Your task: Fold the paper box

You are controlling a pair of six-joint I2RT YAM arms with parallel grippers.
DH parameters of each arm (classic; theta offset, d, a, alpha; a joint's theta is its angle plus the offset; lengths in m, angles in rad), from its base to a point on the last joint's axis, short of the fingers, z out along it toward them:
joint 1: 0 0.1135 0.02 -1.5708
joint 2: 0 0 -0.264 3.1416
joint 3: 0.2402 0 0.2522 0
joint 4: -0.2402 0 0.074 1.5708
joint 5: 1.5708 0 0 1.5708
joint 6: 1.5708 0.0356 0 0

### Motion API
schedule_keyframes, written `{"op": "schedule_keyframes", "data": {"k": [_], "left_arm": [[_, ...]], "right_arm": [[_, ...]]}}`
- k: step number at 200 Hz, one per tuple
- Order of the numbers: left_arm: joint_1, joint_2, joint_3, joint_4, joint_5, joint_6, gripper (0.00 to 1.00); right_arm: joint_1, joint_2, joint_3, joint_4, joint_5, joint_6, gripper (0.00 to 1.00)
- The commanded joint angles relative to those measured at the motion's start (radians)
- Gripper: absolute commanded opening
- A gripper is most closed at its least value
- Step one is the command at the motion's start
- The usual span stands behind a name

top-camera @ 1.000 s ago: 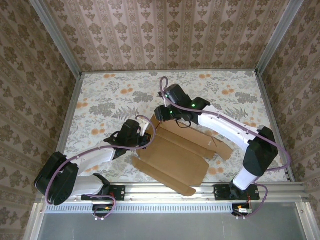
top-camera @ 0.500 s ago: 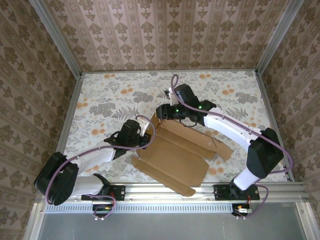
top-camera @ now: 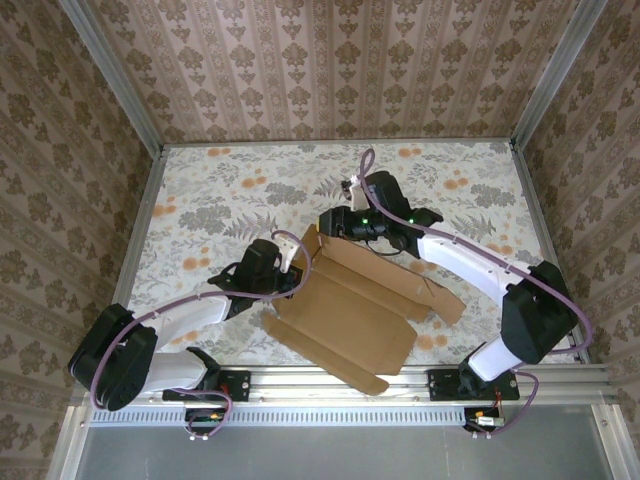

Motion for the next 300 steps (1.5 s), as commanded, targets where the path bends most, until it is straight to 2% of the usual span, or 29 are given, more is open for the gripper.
{"op": "schedule_keyframes", "data": {"k": [1, 67, 145, 231, 255, 300], "left_arm": [[0.006, 0.028, -0.005, -0.101, 0.025, 0.0, 0.0], [0.004, 0.03, -0.003, -0.105, 0.024, 0.001, 0.0], [0.004, 0.032, -0.005, -0.104, 0.023, 0.003, 0.0], [0.004, 0.035, -0.002, -0.103, 0.022, 0.004, 0.0], [0.004, 0.036, 0.002, -0.104, 0.022, 0.004, 0.0], [0.002, 0.039, 0.007, -0.103, 0.024, 0.002, 0.0]], "right_arm": [[-0.015, -0.041, -0.029, 0.066, -0.049, 0.049, 0.36], [-0.031, -0.047, -0.049, 0.088, -0.055, 0.073, 0.27], [-0.042, -0.082, -0.078, 0.105, -0.068, 0.09, 0.26], [-0.046, -0.064, -0.106, 0.147, -0.087, 0.132, 0.12], [-0.046, -0.06, -0.106, 0.137, -0.087, 0.132, 0.06], [-0.042, -0.04, -0.096, 0.058, -0.051, 0.065, 0.05]]}}
